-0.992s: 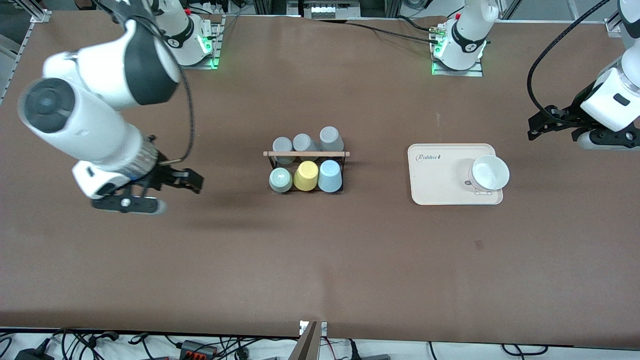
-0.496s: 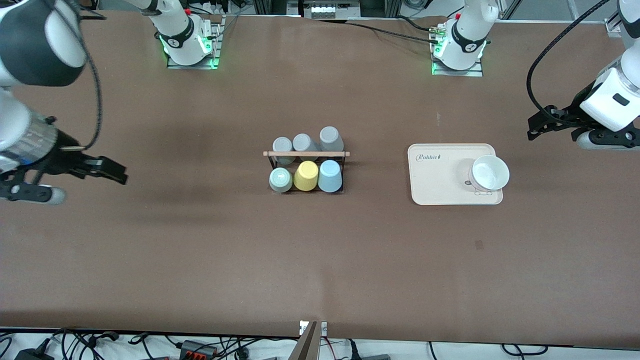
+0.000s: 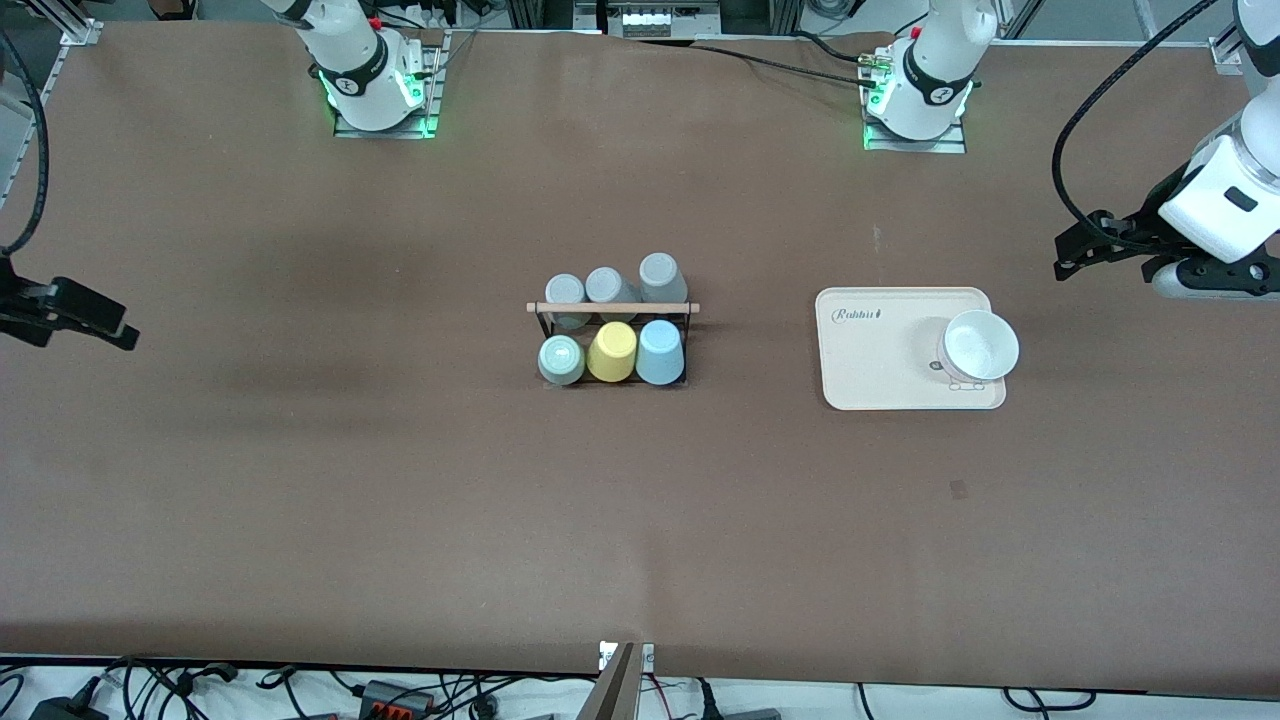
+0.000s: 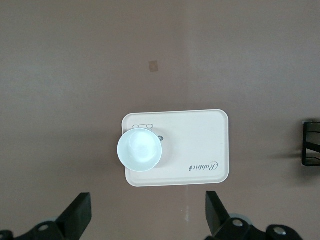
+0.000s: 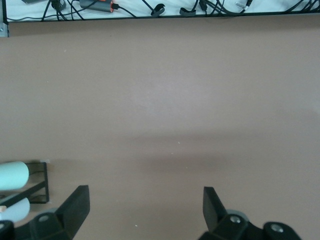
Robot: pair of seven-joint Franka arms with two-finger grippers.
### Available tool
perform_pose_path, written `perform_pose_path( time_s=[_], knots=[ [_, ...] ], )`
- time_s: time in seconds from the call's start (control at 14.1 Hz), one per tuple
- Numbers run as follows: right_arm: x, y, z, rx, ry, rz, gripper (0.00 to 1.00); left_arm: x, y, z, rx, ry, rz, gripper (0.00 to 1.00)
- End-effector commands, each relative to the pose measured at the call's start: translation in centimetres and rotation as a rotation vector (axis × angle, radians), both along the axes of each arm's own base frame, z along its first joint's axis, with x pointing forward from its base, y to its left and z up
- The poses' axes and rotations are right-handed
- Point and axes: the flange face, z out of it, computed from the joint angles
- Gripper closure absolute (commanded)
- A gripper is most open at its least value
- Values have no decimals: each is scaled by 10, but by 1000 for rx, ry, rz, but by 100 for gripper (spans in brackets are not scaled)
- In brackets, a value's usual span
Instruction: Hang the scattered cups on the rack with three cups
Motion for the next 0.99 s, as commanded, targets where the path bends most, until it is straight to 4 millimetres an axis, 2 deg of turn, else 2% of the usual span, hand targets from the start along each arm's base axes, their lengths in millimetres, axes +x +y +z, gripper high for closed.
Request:
perform_pose_path(
  time_s=[0.0, 0.14, 0.43, 0.57, 0.85, 0.92],
  knots=[
    [-13, 3, -3, -48, 22, 45, 0, -5, -1, 3, 21, 0, -8, 0],
    [-33, 12, -7, -67, 23, 54, 0, -5, -1, 3, 21, 0, -10, 0],
    [-71, 7, -16, -37, 54, 39, 0, -5, -1, 3, 21, 0, -7, 0],
    [-77, 5, -15, -24, 57, 34, 0, -5, -1, 3, 21, 0, -8, 0],
    [-77, 3, -9, -42, 50, 59, 0, -5, 0, 3, 21, 2, -5, 0],
    [-78, -4, -9, -41, 53, 48, 0, -5, 0, 3, 21, 2, -5, 0]
  ],
)
